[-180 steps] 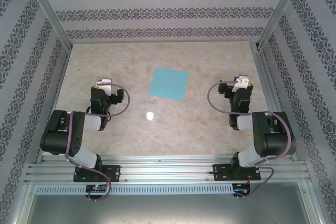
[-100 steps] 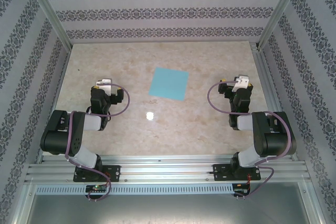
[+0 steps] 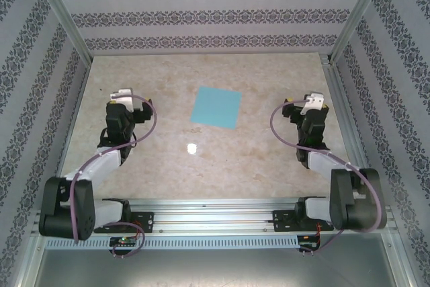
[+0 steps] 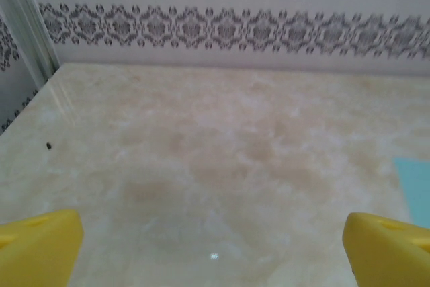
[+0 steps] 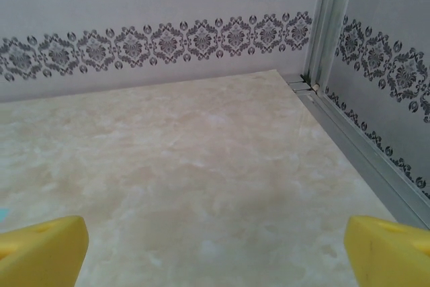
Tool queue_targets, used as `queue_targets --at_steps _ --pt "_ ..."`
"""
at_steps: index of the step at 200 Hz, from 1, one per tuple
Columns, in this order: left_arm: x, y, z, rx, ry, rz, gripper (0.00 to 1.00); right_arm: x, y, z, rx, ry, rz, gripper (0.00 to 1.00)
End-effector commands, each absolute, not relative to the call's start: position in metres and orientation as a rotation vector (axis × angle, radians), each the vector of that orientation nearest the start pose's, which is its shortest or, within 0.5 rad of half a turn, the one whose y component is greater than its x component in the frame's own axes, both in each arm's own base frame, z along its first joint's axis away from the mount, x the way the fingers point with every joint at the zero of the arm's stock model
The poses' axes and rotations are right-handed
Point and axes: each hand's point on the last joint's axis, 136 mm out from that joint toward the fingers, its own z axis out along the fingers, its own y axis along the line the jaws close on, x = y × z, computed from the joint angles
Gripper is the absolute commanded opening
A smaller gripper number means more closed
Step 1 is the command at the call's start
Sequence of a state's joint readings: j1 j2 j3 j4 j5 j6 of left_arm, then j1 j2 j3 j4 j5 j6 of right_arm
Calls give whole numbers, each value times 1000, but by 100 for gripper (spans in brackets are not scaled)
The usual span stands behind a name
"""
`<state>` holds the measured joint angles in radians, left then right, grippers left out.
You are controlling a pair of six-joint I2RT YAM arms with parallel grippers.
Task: Fold a paper plane with a square sheet of paper (fold left side to right side)
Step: Pick up the square sheet of paper from the center of the table.
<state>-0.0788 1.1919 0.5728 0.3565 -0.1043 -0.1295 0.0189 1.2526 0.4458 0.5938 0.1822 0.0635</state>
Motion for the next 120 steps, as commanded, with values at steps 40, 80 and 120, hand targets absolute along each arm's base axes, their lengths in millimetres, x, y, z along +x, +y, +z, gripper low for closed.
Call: queue_targets --at_steps 40,80,120 --pt "381 -113 157 -265 2310 -697 99 417 69 156 220 2227 203 98" --pt "394 -218 127 -40 2490 -998 86 470 140 122 140 2429 271 96" --pt "406 -267 92 14 2608 -1030 74 506 176 78 182 2582 286 88"
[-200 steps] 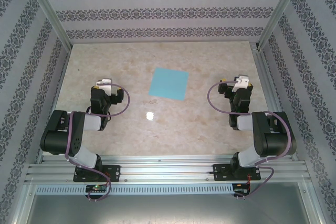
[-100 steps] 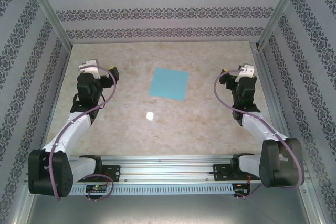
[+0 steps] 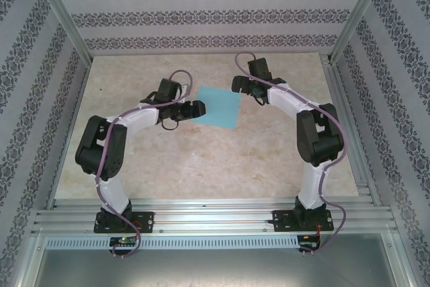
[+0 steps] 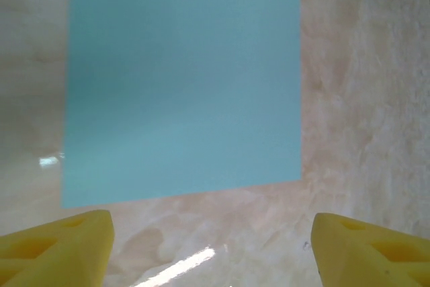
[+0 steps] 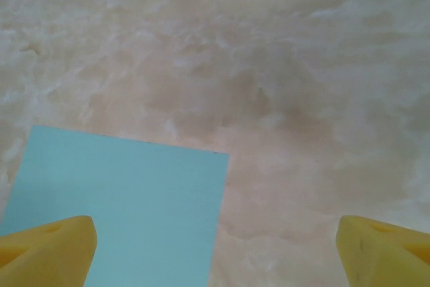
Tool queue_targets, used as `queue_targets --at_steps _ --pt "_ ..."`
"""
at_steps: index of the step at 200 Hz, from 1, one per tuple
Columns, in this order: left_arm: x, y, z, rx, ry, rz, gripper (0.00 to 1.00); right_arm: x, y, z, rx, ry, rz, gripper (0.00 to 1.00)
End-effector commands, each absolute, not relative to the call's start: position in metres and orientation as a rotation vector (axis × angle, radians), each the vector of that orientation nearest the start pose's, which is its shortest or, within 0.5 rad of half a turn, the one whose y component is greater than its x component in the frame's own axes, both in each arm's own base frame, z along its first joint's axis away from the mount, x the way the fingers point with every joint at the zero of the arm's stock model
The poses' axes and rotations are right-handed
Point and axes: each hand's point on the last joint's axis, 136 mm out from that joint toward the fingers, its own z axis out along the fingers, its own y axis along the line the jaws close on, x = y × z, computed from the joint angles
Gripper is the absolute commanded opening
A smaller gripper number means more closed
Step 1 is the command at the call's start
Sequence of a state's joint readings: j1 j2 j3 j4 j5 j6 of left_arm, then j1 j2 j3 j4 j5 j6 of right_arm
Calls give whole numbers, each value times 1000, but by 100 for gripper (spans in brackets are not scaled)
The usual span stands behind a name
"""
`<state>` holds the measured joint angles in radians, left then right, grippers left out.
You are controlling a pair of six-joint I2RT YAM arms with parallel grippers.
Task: Fold a paper plane with a square sheet of paper (fold left side to right side)
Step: Pick up the square sheet of paper from the center of the table.
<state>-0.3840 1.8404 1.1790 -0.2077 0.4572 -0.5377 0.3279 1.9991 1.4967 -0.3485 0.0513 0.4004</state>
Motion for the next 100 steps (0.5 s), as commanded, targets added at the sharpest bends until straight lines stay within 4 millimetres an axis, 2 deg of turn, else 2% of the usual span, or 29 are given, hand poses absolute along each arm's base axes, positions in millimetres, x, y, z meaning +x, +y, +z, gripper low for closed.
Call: queue_targets --at_steps 1,27,51,100 --pt "406 -267 91 13 2610 -1028 74 507 177 77 184 2585 287 87" --pt "416 -275 70 -19 2643 -1035 72 518 191 50 207 2651 293 86" --pt "418 -280 54 -27 2677 -1039 71 521 206 36 172 2686 288 86" --pt "411 -278 32 -55 2719 -1019 70 503 223 9 143 2778 267 86"
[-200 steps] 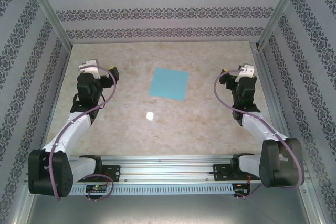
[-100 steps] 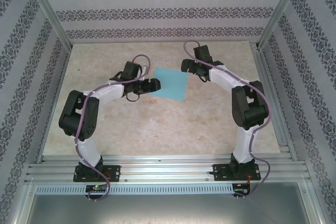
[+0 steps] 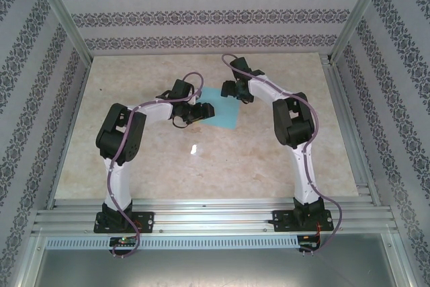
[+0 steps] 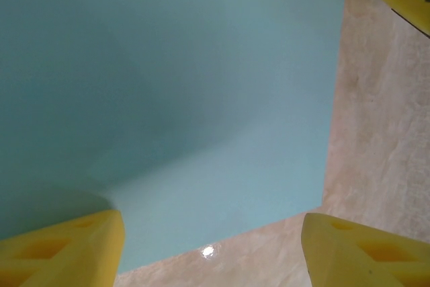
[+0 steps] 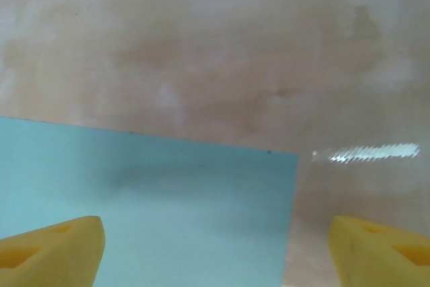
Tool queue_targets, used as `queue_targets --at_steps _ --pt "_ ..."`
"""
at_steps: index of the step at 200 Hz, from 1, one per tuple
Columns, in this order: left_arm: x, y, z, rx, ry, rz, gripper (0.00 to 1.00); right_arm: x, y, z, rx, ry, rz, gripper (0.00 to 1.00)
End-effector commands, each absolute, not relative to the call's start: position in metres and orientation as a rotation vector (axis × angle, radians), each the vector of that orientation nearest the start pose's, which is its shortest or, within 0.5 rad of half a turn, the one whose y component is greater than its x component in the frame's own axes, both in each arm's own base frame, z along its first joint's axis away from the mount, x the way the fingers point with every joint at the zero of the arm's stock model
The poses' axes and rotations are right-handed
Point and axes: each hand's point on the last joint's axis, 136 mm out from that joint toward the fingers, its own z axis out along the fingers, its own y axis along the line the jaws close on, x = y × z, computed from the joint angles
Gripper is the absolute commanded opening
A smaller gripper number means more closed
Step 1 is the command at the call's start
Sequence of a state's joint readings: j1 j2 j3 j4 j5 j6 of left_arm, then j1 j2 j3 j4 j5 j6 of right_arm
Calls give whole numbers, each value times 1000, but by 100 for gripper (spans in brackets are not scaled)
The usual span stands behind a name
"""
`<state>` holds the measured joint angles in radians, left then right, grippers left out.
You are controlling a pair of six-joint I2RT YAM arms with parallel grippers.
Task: Fold a paper plane with a square sheet of paper (fold left side to right side)
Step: Pick up the square sheet of paper from the center of the table.
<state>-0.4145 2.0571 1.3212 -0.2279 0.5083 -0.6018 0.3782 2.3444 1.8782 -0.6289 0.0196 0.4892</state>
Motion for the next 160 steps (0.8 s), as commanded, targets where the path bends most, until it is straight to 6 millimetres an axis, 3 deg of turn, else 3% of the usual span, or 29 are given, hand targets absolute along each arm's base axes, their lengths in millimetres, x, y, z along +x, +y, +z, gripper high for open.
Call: queue_targets --at_steps 1,49,91,132,160 --pt "411 -278 32 -55 2719 -1018 70 502 223 9 141 2779 268 86" --pt "405 -279 18 -61 2745 -1001 70 478 252 -1 65 2827 342 81" --pt "404 -281 14 -55 2751 -1003 71 464 265 -6 40 2852 408 75" --pt "405 -285 23 -22 2729 -1027 71 465 268 8 35 2801 491 59" --pt "407 -287 37 15 2698 -1041 72 471 276 30 12 2739 601 44"
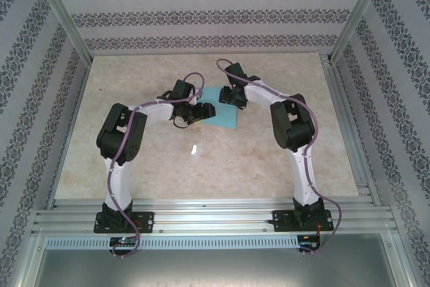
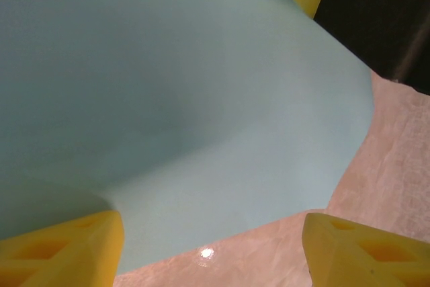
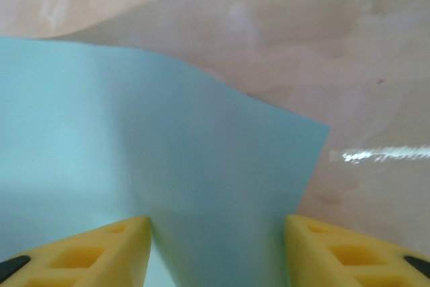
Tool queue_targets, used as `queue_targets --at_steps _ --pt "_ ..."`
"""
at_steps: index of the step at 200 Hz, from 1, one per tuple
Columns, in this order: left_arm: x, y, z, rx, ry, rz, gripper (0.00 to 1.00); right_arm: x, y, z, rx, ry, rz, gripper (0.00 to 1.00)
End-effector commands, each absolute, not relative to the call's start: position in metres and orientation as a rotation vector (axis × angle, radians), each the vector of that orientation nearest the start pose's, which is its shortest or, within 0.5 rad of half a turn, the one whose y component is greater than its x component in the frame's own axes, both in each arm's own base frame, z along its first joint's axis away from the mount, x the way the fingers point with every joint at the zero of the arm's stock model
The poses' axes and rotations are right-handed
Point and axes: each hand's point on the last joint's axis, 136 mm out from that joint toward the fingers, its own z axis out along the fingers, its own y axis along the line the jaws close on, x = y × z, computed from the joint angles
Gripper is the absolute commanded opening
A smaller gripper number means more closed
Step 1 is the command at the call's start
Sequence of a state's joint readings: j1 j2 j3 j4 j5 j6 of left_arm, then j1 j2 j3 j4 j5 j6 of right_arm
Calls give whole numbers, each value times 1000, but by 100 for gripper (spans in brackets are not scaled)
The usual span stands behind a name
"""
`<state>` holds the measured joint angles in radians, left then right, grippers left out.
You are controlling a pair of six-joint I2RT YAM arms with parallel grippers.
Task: Fold a paper plane with a square sheet of paper (fold left side to right side)
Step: Pick up the square sheet of paper from the center of the table.
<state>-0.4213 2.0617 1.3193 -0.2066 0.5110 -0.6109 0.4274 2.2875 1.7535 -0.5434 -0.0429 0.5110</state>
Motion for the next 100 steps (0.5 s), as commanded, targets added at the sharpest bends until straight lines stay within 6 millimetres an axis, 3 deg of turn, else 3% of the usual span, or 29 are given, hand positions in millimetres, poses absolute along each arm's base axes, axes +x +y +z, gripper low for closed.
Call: queue_targets --at_steps 1,22,47,77,100 --pt "407 -288 38 17 2695 -1043 72 471 276 31 12 2736 605 44" --pt "406 -288 59 54 2654 -1059 74 474 277 51 6 2678 670 32" --pt "404 -279 101 101 2572 -1060 76 471 275 79 11 2595 778 21" --pt "396 -248 153 80 2463 -1057 80 459 272 112 14 2493 914 17" --pt "386 -217 186 36 2385 -1082 82 446 268 149 34 2372 1082 15"
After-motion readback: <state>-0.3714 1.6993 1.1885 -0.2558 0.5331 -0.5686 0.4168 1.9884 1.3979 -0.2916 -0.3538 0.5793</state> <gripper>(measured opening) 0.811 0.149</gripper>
